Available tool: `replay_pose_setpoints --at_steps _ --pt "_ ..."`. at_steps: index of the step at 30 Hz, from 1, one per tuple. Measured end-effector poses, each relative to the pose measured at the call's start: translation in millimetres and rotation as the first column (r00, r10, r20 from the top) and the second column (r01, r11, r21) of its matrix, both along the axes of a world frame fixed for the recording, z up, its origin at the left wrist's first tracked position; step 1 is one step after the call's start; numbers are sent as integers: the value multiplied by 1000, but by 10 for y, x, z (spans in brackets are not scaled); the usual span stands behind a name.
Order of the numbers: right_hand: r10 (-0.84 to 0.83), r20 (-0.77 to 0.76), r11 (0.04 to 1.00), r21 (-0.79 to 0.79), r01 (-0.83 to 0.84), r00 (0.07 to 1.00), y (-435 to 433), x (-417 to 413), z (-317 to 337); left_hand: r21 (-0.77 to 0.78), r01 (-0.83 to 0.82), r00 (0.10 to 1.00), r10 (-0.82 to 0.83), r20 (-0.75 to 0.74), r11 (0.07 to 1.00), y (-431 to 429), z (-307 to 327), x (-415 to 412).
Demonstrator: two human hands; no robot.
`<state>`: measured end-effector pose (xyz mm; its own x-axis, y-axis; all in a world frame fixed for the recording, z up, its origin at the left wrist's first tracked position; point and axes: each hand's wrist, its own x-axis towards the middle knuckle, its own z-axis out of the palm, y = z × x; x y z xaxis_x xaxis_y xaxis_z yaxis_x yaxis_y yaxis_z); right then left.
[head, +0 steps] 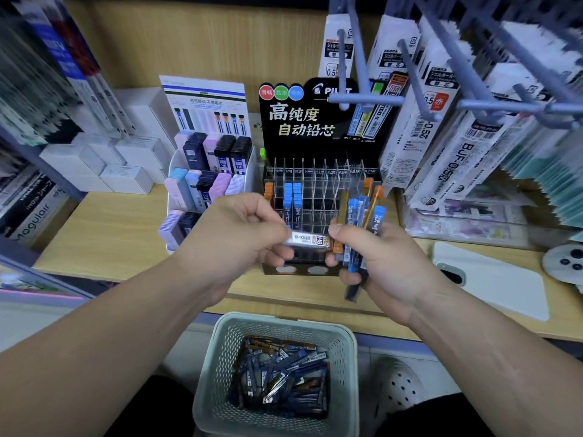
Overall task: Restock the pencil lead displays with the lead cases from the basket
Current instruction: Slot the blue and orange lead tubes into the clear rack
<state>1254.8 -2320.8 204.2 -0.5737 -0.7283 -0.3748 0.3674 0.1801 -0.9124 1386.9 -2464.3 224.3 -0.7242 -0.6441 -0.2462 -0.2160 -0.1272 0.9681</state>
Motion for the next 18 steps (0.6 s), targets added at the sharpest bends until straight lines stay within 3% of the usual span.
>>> replay_pose_setpoints --at_steps 3,7,11,15,18 --pt "-69 -17 997 -41 69 997 39 9 12 -109 197 979 -190 75 974 88 -16 57" --pt "0 -68 999 -41 -3 998 106 45 18 -178 378 918 -344 198 908 251 -164 92" --pt "-8 -120 1000 12 9 993 165 15 -8 -155 429 895 -395 208 890 303 -266 97" --pt "-187 -248 973 86 214 950 220 -205 -57 -183 429 897 -393 202 885 240 -237 102" --pt "-287 -346 931 119 345 893 306 -327 -113 -229 338 937 -304 169 913 185 -214 57"
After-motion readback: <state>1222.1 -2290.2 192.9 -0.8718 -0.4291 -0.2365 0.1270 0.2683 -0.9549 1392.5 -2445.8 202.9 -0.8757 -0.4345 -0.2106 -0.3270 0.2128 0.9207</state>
